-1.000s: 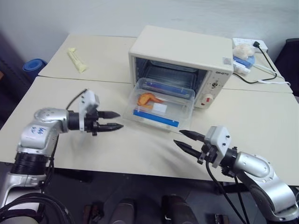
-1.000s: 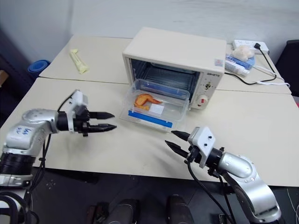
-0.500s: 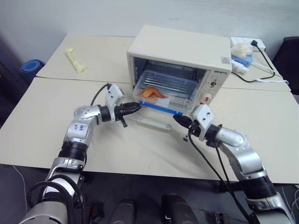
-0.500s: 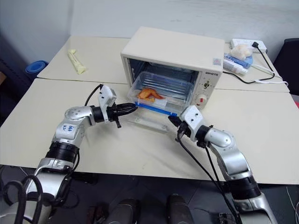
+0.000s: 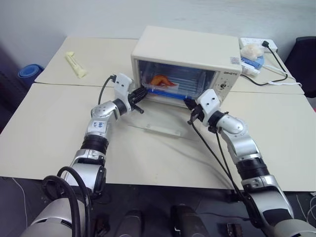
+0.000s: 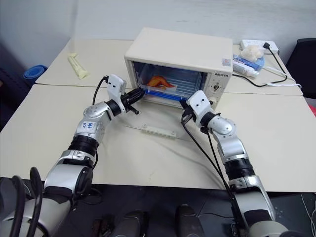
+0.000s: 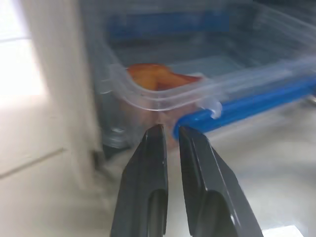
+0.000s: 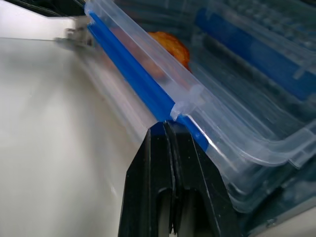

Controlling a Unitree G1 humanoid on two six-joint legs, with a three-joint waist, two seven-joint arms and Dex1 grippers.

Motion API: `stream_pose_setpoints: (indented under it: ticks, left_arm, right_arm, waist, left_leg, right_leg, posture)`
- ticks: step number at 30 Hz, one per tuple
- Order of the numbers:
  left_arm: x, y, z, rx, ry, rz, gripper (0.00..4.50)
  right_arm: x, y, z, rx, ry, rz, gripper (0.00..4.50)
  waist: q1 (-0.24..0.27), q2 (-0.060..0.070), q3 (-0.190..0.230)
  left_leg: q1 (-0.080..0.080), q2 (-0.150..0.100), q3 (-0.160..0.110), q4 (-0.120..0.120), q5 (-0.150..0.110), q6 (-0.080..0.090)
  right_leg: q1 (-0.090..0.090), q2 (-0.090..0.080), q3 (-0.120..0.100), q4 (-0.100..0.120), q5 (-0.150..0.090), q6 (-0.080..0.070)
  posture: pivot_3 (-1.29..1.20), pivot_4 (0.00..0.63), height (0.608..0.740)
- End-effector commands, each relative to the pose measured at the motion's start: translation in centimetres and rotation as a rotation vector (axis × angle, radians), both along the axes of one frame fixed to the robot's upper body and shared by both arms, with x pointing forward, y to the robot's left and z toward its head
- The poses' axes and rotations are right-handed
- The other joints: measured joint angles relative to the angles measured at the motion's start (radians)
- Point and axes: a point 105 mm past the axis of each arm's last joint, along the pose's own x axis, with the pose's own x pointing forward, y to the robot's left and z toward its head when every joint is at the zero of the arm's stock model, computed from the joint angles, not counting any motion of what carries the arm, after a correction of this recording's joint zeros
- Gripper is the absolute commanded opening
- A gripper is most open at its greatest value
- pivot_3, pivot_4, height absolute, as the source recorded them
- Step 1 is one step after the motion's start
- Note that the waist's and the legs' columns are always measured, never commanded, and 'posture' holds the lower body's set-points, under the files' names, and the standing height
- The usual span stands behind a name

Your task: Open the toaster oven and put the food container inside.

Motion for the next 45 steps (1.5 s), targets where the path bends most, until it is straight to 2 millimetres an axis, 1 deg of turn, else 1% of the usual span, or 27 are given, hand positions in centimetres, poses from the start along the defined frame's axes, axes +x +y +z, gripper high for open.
stream_pose_setpoints:
  ticks: [1, 3, 5, 10, 11, 13, 14, 15, 16, 18, 20, 22, 24, 25, 28, 32, 35, 38, 40, 41, 43, 45]
  left_arm:
    - [-0.2, 0.0, 0.9, -0.022, -0.049, -0.013, 0.49]
    - [-1.1, 0.4, 0.7, -0.007, -0.056, -0.055, 0.49]
    - [-2.2, 1.2, 0.2, 0.031, -0.052, -0.098, 0.49]
    - [-6.3, 3.8, -0.8, 0.111, 0.004, -0.212, 0.49]
    - [-7.1, 4.6, -0.6, 0.093, 0.009, -0.225, 0.49]
    - [-8.4, 5.9, -0.1, 0.072, 0.021, -0.246, 0.87]
    - [-10.1, 7.1, 0.3, 0.083, 0.003, -0.316, 1.08]
    - [-11.8, 8.3, 0.2, 0.134, -0.003, -0.391, 1.37]
    - [-13.1, 9.0, 0.1, 0.172, -0.005, -0.446, 1.66]
    - [-15.1, 10.2, -0.3, 0.225, 0.009, -0.536, 2.26]
    - [-16.1, 11.5, -0.5, 0.257, 0.039, -0.567, 2.91]
    - [-16.7, 11.6, -0.3, 0.277, 0.041, -0.599, 3.55]
    - [-16.9, 11.2, 0.0, 0.276, 0.024, -0.626, 4.10]
    - [-16.9, 10.6, 0.3, 0.268, 0.001, -0.640, 4.46]
    - [-17.3, 8.3, 1.2, 0.281, -0.078, -0.696, 4.48]
    - [-18.0, 6.1, 2.6, 0.218, -0.119, -0.743, 4.48]
    - [-18.1, 5.5, 3.4, 0.125, -0.124, -0.721, 4.48]
    - [-17.3, 6.4, 4.3, -0.003, -0.128, -0.620, 4.48]
    - [-16.5, 7.2, 5.0, -0.103, -0.136, -0.534, 4.48]
    - [-16.3, 7.5, 5.2, -0.127, -0.141, -0.504, 4.48]
    - [-15.3, 8.7, 5.5, -0.184, -0.164, -0.387, 4.48]
    - [-14.7, 9.5, 5.5, -0.207, -0.174, -0.308, 4.48]
  right_arm:
    - [0.0, -0.1, 1.7, 0.063, -0.027, 0.009, 0.00]
    - [-1.1, 0.4, 1.7, 0.071, -0.001, 0.076, 0.00]
    - [-2.6, 0.4, 1.6, 0.068, 0.023, 0.136, 0.00]
    - [-5.9, -0.9, 1.4, 0.085, 0.084, 0.176, 0.00]
    - [-6.6, -1.3, 1.2, 0.079, 0.097, 0.186, 0.00]
    - [-7.8, -2.1, 0.8, 0.065, 0.124, 0.200, 0.00]
    - [-8.4, -3.3, 0.1, 0.037, 0.153, 0.200, 0.00]
    - [-9.0, -4.5, -0.7, -0.004, 0.173, 0.205, 0.00]
    - [-9.4, -5.4, -1.2, -0.034, 0.187, 0.209, 0.00]
    - [-9.5, -6.9, -2.4, -0.061, 0.218, 0.207, 0.00]
    - [-9.4, -8.3, -3.9, -0.078, 0.261, 0.198, 0.00]
    - [-9.1, -9.1, -5.4, -0.089, 0.290, 0.203, 0.00]
    - [-9.0, -9.0, -6.6, -0.103, 0.295, 0.242, 0.00]
    - [-8.9, -8.6, -7.1, -0.085, 0.292, 0.267, 0.00]
    - [-8.6, -7.0, -7.3, -0.024, 0.242, 0.349, 0.00]
    - [-8.5, -5.2, -5.8, 0.058, 0.114, 0.422, 0.00]
    - [-8.3, -4.4, -4.5, 0.149, 0.060, 0.426, 0.00]
    - [-7.9, -4.7, -2.4, 0.258, -0.007, 0.386, 0.00]
    - [-7.5, -4.9, -0.4, 0.344, -0.066, 0.353, 0.00]
    - [-7.4, -4.9, 0.3, 0.370, -0.085, 0.343, 0.00]
    - [-7.0, -5.0, 2.9, 0.458, -0.164, 0.319, 0.00]
    - [-6.8, -5.1, 5.0, 0.545, -0.203, 0.311, 0.00]
  waist:
    - [-0.004, 0.000, 0.000]
    - [-0.010, 0.000, 0.000]
    - [-0.017, 0.000, 0.000]
    - [-0.017, 0.001, 0.000]
    - [-0.016, 0.001, 0.000]
    - [-0.014, 0.001, 0.000]
    - [-0.013, 0.001, 0.000]
    - [-0.013, 0.001, 0.000]
    - [-0.013, 0.001, 0.001]
    - [-0.013, 0.002, 0.001]
    - [-0.013, 0.002, 0.001]
    - [-0.012, 0.003, 0.002]
    - [-0.010, 0.003, 0.002]
    - [-0.012, 0.003, 0.002]
    - [-0.015, 0.003, 0.002]
    - [-0.019, 0.003, 0.002]
    - [-0.018, 0.004, 0.002]
    - [-0.016, 0.004, 0.002]
    - [-0.015, 0.004, 0.002]
    - [-0.015, 0.004, 0.002]
    - [-0.016, 0.004, 0.002]
    - [-0.016, 0.004, 0.002]
  left_leg:
    - [0.000, 0.000, 0.000, 0.000, 0.000, 0.000]
    - [0.000, 0.000, 0.000, 0.000, 0.000, 0.000]
    - [-0.001, 0.001, -0.001, -0.002, 0.000, 0.000]
    - [-0.003, 0.002, -0.001, -0.004, -0.001, -0.001]
    - [-0.003, 0.002, -0.002, -0.003, -0.001, -0.001]
    - [-0.003, 0.002, -0.003, -0.002, -0.001, -0.001]
    - [-0.003, 0.002, -0.003, -0.002, -0.001, -0.001]
    - [-0.003, 0.001, -0.003, -0.001, -0.001, -0.001]
    - [-0.003, 0.001, -0.003, -0.002, -0.001, 0.000]
    - [0.001, 0.002, -0.004, -0.004, -0.002, 0.000]
    - [0.004, 0.002, -0.003, -0.004, -0.002, 0.002]
    - [0.004, 0.002, -0.004, -0.004, -0.004, 0.005]
    - [0.004, 0.002, -0.004, -0.004, -0.004, 0.005]
    - [0.004, 0.002, -0.004, -0.004, -0.004, 0.005]
    - [0.003, 0.002, -0.004, -0.004, -0.004, 0.004]
    - [0.003, 0.003, -0.003, -0.004, -0.002, 0.001]
    - [0.003, 0.003, -0.004, -0.004, -0.002, 0.001]
    - [0.003, 0.004, -0.004, -0.004, -0.002, 0.000]
    - [0.003, 0.003, -0.004, -0.003, -0.002, 0.000]
    - [0.003, 0.003, -0.004, -0.003, -0.002, 0.000]
    - [0.003, 0.003, -0.004, -0.003, -0.002, 0.000]
    - [0.003, 0.004, -0.004, -0.003, -0.002, -0.001]
  right_leg:
    - [0.000, 0.000, 0.000, 0.000, 0.000, 0.000]
    - [0.000, 0.000, 0.000, 0.002, 0.000, 0.000]
    - [0.000, 0.000, 0.001, 0.002, 0.000, 0.000]
    - [-0.003, 0.000, 0.005, 0.001, 0.000, 0.000]
    - [-0.003, 0.000, 0.006, 0.001, 0.000, 0.000]
    - [-0.002, 0.000, 0.006, 0.000, 0.000, 0.000]
    - [-0.002, 0.000, 0.005, -0.001, 0.000, 0.000]
    - [-0.001, -0.001, 0.005, -0.003, 0.000, 0.000]
    - [0.000, -0.001, 0.005, -0.004, 0.000, 0.000]
    - [0.004, -0.001, 0.004, -0.008, 0.000, -0.001]
    - [0.006, -0.001, 0.004, -0.009, -0.001, -0.001]
    - [0.007, -0.001, 0.004, -0.009, -0.001, -0.001]
    - [0.007, -0.001, 0.004, -0.009, -0.001, -0.001]
    - [0.007, -0.001, 0.004, -0.008, -0.001, -0.001]
    - [0.006, -0.001, 0.004, -0.008, -0.001, -0.001]
    - [0.005, 0.000, 0.004, -0.006, -0.001, -0.001]
    - [0.005, 0.000, 0.004, -0.006, -0.001, -0.001]
    - [0.005, 0.000, 0.004, -0.005, -0.001, -0.001]
    - [0.005, 0.000, 0.004, -0.006, -0.001, -0.001]
    - [0.005, 0.000, 0.004, -0.006, -0.001, -0.001]
    - [0.005, 0.000, 0.003, -0.006, -0.001, -0.001]
    - [0.005, 0.001, 0.003, -0.005, -0.001, -0.001]
  posture:
    - [0.00, 0.150, 0.740]
    - [0.00, 0.150, 0.740]
    - [0.00, 0.150, 0.740]
    - [0.00, 0.150, 0.740]
    - [0.00, 0.150, 0.740]
    - [0.00, 0.150, 0.740]
    - [0.00, 0.150, 0.740]
    - [0.00, 0.150, 0.740]
    - [0.00, 0.150, 0.740]
    - [0.00, 0.150, 0.740]
    - [0.00, 0.150, 0.740]
    - [0.00, 0.150, 0.740]
    - [0.00, 0.150, 0.740]
    - [0.00, 0.150, 0.740]
    - [0.00, 0.150, 0.740]
    - [0.00, 0.150, 0.740]
    - [0.00, 0.150, 0.740]
    - [0.00, 0.150, 0.740]
    - [0.00, 0.150, 0.740]
    - [0.00, 0.150, 0.740]
    - [0.00, 0.150, 0.740]
    - [0.00, 0.150, 0.740]
